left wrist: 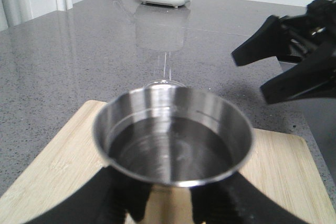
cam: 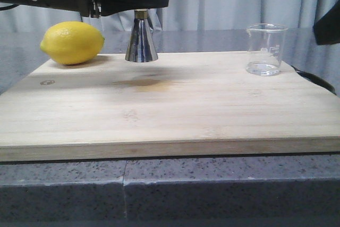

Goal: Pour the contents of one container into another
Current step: 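Raise the right gripper away from the beaker, then lower the filled jigger onto the board and open the left gripper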

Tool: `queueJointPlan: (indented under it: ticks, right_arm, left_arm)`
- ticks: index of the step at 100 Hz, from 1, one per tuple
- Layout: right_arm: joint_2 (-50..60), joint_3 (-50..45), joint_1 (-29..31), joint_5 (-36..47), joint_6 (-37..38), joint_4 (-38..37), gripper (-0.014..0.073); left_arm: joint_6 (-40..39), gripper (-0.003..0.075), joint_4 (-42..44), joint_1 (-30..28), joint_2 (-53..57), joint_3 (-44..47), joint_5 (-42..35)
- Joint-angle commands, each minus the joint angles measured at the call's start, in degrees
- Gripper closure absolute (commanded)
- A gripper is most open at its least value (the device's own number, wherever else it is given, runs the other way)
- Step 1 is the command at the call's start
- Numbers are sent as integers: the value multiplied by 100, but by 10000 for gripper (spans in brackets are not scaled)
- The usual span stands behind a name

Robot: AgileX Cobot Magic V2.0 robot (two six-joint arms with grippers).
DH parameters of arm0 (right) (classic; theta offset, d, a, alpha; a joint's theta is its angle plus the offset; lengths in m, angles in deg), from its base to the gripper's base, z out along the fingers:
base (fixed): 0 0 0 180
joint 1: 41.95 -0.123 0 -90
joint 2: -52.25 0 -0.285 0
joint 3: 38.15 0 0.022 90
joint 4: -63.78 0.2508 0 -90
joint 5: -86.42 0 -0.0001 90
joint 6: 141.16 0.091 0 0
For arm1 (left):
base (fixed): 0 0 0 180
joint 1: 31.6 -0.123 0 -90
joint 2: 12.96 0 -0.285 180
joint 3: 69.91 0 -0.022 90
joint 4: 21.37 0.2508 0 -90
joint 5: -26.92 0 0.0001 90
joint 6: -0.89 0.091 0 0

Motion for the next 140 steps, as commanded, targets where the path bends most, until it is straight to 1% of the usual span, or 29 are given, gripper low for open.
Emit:
queueJointPlan:
  ticks: [1,17,44,68,90,140]
  right_arm:
    - [429,127,-18,100,21,-9,-13]
    - [874,127,-18,-132,21,-9,-13]
    - [931,127,-18,-508,10,-9,-13]
    - [931,127,-18,-509,-44,-9,-13]
    - [931,127,-18,-509,-44,-9,-13]
    - [931,127,-18,-509,-44,-9,-13]
  left_arm:
    - [-34,461,-521,58,274,-163,534]
    - [-34,461,-521,58,274,-163,534]
    - [-34,461,-521,58,274,-163,544]
    - [-34,461,-521,58,274,-163,593]
    - [-34,461,-314,58,270,-163,593]
    - [-34,461,-368,58,93,-163,643]
